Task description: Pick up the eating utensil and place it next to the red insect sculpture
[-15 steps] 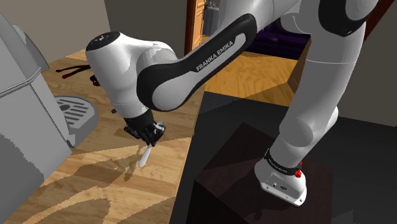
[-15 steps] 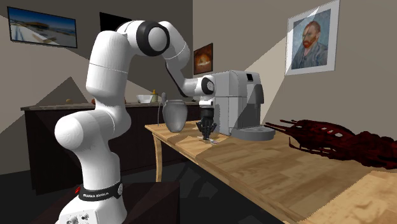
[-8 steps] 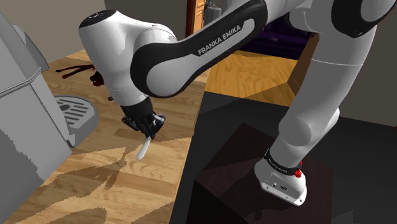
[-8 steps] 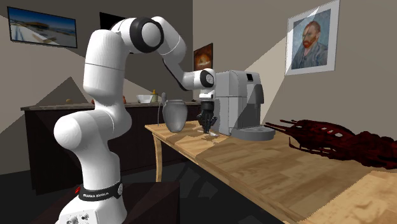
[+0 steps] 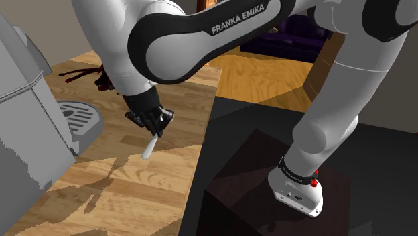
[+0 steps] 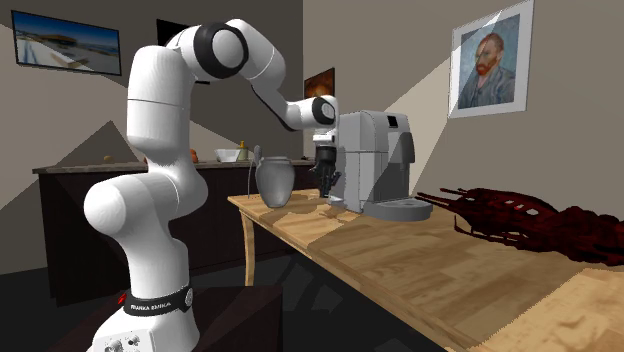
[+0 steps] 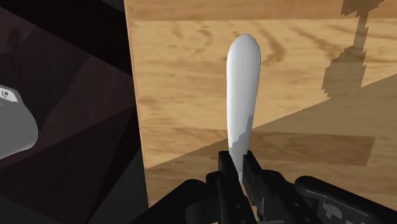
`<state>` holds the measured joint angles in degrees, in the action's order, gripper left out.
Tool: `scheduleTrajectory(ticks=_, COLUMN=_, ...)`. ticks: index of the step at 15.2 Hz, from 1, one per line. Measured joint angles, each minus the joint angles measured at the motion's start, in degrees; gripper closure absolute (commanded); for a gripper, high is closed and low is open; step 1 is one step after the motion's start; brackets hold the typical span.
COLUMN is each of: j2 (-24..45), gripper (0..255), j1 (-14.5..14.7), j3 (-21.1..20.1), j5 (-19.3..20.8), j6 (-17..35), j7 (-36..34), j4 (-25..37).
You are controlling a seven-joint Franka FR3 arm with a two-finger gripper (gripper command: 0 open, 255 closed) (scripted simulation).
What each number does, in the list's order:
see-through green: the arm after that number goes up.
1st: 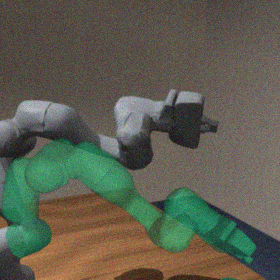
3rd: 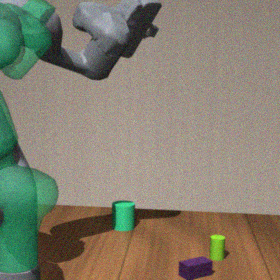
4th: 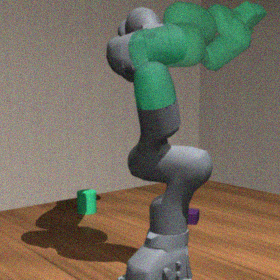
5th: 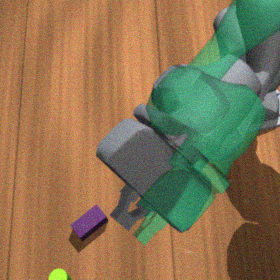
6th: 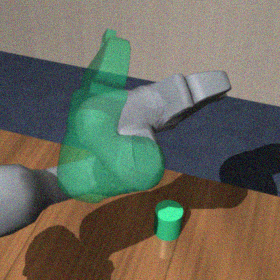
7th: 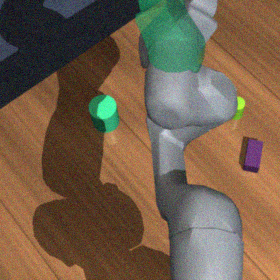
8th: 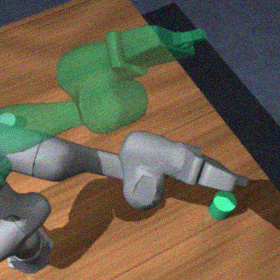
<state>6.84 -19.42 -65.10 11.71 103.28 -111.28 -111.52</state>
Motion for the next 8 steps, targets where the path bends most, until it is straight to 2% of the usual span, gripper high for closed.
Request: scheduleTrajectory(ticks=8, j2=-2.78, gripper=255, j1=-0.93, j3=-0.41, j5=-2.63, j6=-5.41, j7=2.36, j4=4.5)
